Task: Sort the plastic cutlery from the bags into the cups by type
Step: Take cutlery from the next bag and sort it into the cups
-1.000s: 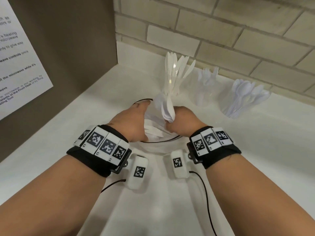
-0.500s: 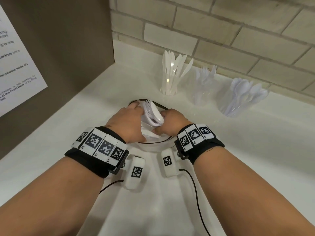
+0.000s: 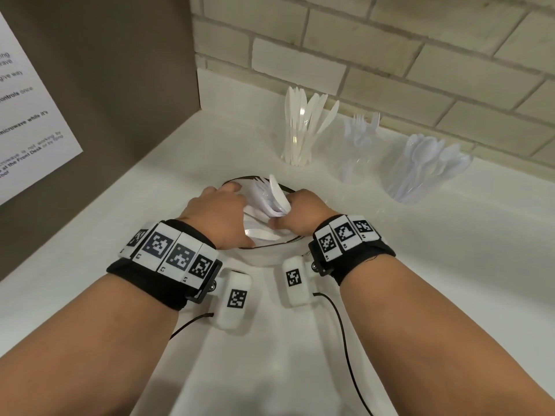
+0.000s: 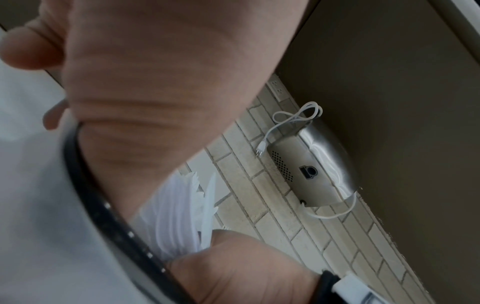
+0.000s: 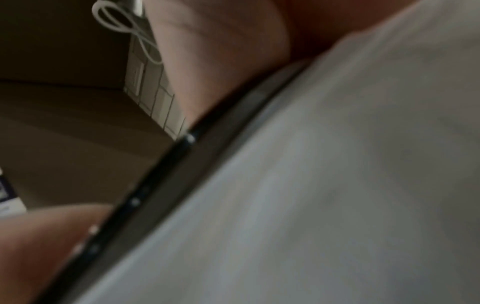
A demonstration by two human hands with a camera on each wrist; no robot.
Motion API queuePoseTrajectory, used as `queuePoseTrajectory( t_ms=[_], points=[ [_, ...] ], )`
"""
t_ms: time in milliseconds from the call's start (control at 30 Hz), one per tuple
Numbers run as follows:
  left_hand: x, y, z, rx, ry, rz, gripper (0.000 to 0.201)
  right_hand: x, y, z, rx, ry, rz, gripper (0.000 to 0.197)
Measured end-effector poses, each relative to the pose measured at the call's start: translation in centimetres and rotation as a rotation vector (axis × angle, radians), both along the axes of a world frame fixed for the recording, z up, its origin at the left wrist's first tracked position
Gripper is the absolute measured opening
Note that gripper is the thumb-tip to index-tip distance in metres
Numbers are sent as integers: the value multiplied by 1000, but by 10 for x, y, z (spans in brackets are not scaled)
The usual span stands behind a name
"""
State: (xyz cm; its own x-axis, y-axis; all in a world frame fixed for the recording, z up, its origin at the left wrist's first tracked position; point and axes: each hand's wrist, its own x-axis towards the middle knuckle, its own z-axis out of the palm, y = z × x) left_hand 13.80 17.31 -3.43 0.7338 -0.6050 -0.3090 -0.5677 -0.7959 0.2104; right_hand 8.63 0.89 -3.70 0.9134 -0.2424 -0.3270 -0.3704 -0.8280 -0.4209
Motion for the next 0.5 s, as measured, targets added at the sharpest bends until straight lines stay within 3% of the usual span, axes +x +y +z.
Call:
queuePoseTrajectory(
  t_ms=[133, 233, 500],
  points=[
    [2, 2, 4, 23, 1, 15, 80, -1, -3, 6, 67, 1, 41, 16],
    [0, 4, -1, 8, 23, -2, 83, -3, 0, 1, 114, 27, 27, 28],
    [1, 5, 1, 49, 21, -38, 74, -2, 3, -1, 55, -7, 34, 30]
  ],
)
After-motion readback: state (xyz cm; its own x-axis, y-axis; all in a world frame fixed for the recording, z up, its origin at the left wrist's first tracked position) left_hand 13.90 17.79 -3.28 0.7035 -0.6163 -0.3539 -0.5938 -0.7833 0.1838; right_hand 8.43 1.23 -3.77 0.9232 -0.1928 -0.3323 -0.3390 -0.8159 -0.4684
